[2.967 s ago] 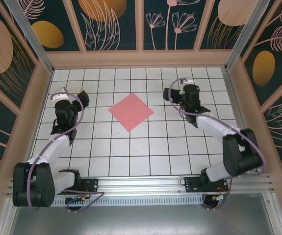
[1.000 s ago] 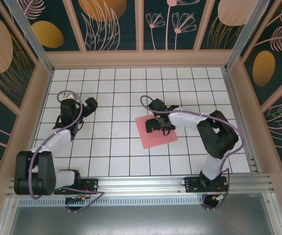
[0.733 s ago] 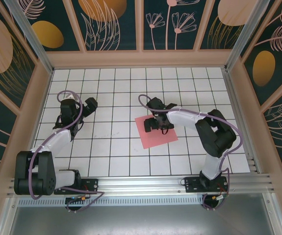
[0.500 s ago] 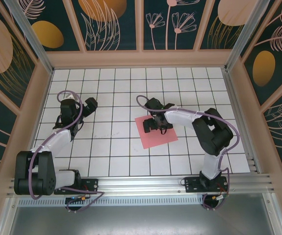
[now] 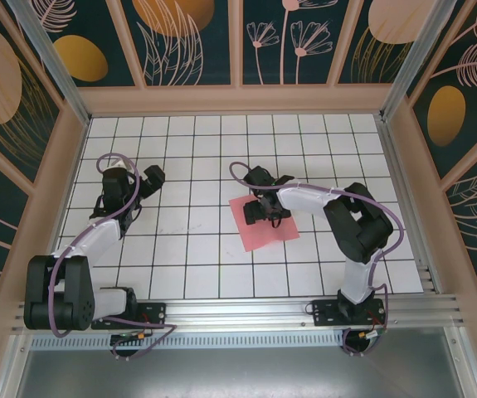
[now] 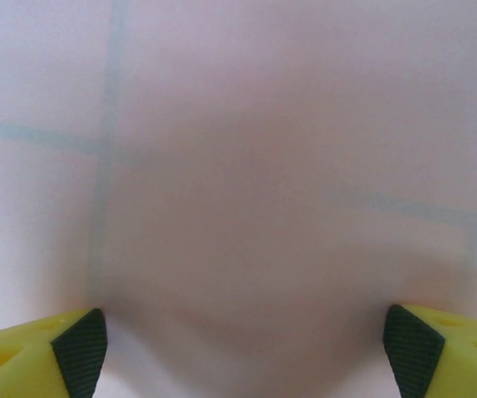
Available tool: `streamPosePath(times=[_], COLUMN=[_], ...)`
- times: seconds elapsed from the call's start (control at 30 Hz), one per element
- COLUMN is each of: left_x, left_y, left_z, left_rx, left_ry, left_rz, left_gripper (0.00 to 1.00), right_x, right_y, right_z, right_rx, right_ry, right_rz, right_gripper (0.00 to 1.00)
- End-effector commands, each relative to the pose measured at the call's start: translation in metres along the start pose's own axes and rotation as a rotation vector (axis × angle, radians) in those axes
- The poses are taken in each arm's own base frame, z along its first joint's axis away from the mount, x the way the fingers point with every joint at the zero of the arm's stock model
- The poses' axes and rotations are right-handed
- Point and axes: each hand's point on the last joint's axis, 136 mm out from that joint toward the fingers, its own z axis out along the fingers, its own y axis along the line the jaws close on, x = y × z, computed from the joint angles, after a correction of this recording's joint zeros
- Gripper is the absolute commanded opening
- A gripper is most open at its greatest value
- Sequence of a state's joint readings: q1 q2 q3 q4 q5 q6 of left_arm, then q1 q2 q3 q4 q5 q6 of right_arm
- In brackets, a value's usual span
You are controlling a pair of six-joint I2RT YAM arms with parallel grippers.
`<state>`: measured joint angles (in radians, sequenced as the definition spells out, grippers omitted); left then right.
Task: Fold a paper plane with a square sheet of paper (pick it up from the middle)
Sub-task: Fold the square sheet of paper in half at the center of the table.
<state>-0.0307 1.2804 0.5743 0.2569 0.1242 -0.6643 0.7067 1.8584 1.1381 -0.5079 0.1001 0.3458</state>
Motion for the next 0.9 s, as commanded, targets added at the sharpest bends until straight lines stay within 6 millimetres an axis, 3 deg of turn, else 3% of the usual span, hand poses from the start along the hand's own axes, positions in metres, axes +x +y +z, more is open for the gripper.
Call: streamPosePath(times=[0.0, 0.1, 0.2, 0.37, 0.5, 0.57, 0.67, 0.87], left_x=[0.009, 0.011, 0.016, 0.031, 0.045, 0.053, 0.064, 0.086], left_y=[0.006, 0.006, 0.004, -0.002, -0.009, -0.015, -0.027, -0.046], left_z=[0.002, 0.001, 0.002, 0.002, 0.004, 0.005, 0.008, 0.015], left_rx=[-0.007, -0.002, 0.016, 0.076, 0.111, 0.122, 0.142, 0.194], left_ry=[0.031, 0.039, 0.055, 0.098, 0.134, 0.155, 0.186, 0.243], left_rz=[-0.021, -0.027, -0.042, -0.086, -0.094, -0.083, -0.066, -0.073], left_gripper=[0.99, 0.99, 0.98, 0.98, 0.95, 0.94, 0.94, 0.91], right_x=[0.038, 0.028, 0.012, -0.015, -0.031, -0.036, -0.037, -0.034], right_y=[-0.019, -0.012, 0.007, 0.065, 0.093, 0.098, 0.094, 0.07], right_z=[0.03, 0.024, 0.01, -0.033, -0.067, -0.079, -0.08, -0.061], right_rx=[0.071, 0.042, -0.062, -0.423, -0.676, -0.768, -0.833, -0.771], right_ry=[0.139, 0.107, 0.052, -0.051, -0.118, -0.136, -0.134, -0.134], right_rz=[0.002, 0.015, 0.034, 0.096, 0.147, 0.172, 0.213, 0.271], right_gripper=[0.84, 0.78, 0.67, 0.48, 0.44, 0.43, 0.41, 0.4])
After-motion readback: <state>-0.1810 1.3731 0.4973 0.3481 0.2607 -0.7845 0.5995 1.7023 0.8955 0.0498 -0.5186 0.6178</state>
